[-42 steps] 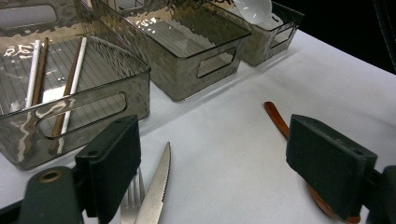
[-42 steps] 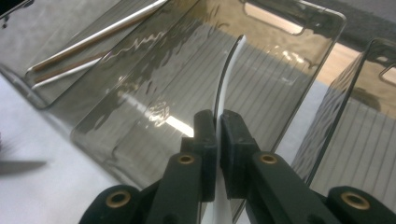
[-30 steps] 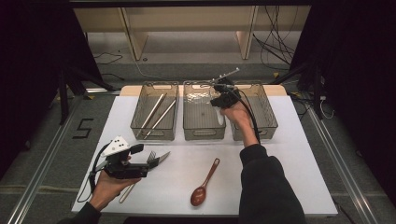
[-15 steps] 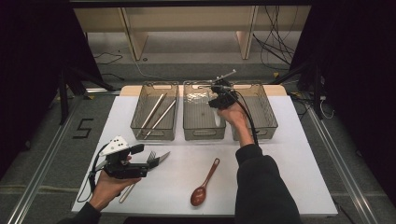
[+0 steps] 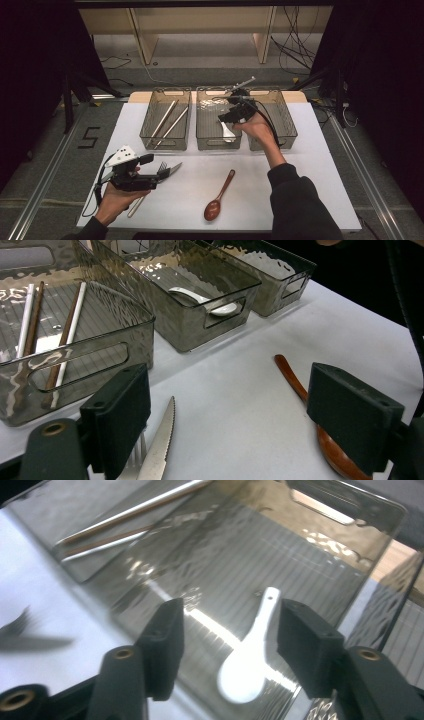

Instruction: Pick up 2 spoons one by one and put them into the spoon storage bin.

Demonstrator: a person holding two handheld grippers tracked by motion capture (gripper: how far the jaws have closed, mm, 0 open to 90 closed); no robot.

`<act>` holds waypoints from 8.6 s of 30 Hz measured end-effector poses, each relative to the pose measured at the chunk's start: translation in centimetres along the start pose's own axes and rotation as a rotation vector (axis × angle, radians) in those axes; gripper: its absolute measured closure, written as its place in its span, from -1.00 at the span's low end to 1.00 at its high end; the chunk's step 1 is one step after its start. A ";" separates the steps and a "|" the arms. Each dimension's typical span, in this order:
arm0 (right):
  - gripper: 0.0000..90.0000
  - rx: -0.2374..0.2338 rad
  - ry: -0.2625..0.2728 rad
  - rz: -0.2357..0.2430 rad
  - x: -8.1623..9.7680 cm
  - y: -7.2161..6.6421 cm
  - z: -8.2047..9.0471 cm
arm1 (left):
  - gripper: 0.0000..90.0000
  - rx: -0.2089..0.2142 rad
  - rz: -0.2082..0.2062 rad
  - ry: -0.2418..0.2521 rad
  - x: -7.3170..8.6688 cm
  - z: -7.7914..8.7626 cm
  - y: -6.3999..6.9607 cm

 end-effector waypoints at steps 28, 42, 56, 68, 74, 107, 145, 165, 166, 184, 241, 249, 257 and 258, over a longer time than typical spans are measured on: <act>1.00 -0.162 -0.104 0.142 10.2 -6.8 -1.3 | -0.62 0.000 -0.011 0.021 -0.1 0.1 0.0; 1.00 -0.154 -0.210 0.158 11.7 -6.8 -3.5 | -0.62 -0.001 -0.017 0.016 0.0 0.1 0.0; 1.00 -0.148 -0.281 0.174 12.4 -6.7 -4.4 | -0.62 -0.003 -0.016 0.015 0.1 0.2 -0.1; 1.00 -0.184 -0.358 0.159 15.6 -6.6 -1.1 | -0.62 -0.009 -0.015 0.015 0.1 0.2 -0.1; 1.00 -0.210 -0.380 0.161 17.4 -7.2 0.7 | -0.62 -0.008 -0.027 0.008 0.1 0.1 0.1; 0.06 -0.281 -0.393 0.348 17.1 -12.8 1.6 | -0.62 -0.011 -0.032 0.012 0.2 0.1 0.0; 0.82 -0.241 -0.352 0.394 16.5 -12.5 2.1 | -0.62 -0.011 -0.028 0.010 0.2 0.1 0.0; 0.82 -0.171 -0.227 0.288 15.1 -9.7 3.4 | -0.64 -0.008 -0.026 0.018 0.2 0.1 0.0; 0.82 -0.168 -0.219 0.290 15.0 -9.6 3.4 | -0.64 -0.008 -0.026 0.019 0.2 0.1 0.0; 0.82 -0.130 -0.184 0.251 14.4 -8.1 3.9 | -0.65 -0.010 -0.028 0.028 0.2 0.1 0.0; 0.82 -0.018 -0.012 0.063 3.4 -1.1 2.5 | -0.65 -0.021 -0.021 0.033 0.2 0.1 -0.3; 0.82 -0.011 -0.014 0.046 1.6 -0.6 1.2 | -0.65 -0.019 -0.015 0.039 0.2 0.1 -0.3; 0.82 -0.003 -0.020 0.013 0.3 0.0 0.3 | -0.65 -0.018 -0.016 0.039 0.2 0.1 -0.3; 0.82 -0.003 -0.023 0.006 0.1 0.1 0.1 | -0.65 -0.019 -0.016 0.039 0.2 0.1 -0.3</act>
Point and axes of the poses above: each handheld gripper's, and its own axes: z roughly backward along the jaws, x roughly out of its underside, y roughly to its right, the point moved 2 cm from there along -z, roughly forward along the jaws, and after that the axes turned 4 degrees about z, right-handed, at the moved point
